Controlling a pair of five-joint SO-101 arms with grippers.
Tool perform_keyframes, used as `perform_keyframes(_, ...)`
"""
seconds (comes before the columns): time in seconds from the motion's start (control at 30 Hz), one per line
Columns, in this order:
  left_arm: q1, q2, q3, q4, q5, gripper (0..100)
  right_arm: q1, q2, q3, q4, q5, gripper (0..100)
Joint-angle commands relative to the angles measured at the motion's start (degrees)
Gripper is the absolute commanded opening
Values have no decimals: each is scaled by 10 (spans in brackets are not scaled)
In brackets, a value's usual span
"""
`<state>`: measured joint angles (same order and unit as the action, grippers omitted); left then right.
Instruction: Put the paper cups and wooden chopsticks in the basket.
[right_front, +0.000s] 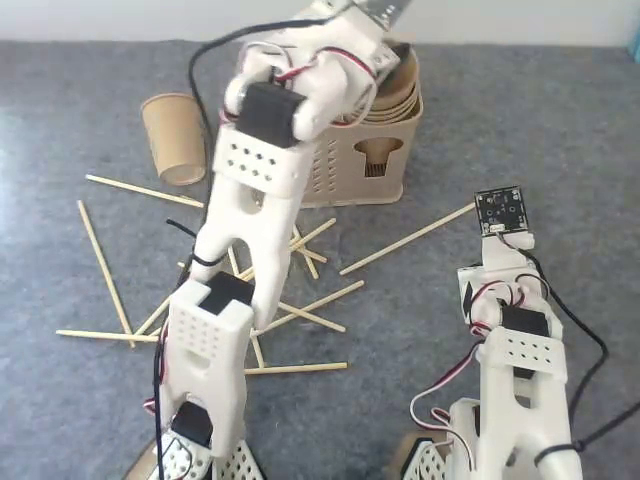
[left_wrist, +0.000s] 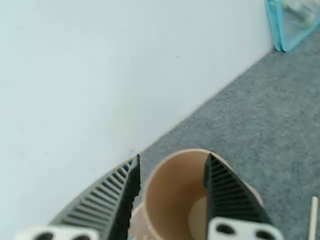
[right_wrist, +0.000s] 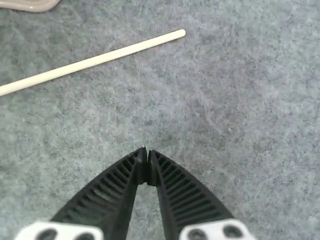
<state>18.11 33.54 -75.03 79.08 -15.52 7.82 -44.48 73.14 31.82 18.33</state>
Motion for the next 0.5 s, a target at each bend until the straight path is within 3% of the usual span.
perform_keyframes(0.0,-36,-29,-88,28,11,202,7,-19,-3,-15,7,8)
perform_keyframes(0.17,-127,-25,-175,58,16,202,7,-19,-3,-15,7,8)
perform_keyframes(0.23,-181,-23,-182,53,50,202,7,-18,-3,-15,7,8)
perform_keyframes(0.47,-331,29,-106,-51,164,202,7,-17,-3,-13,7,8)
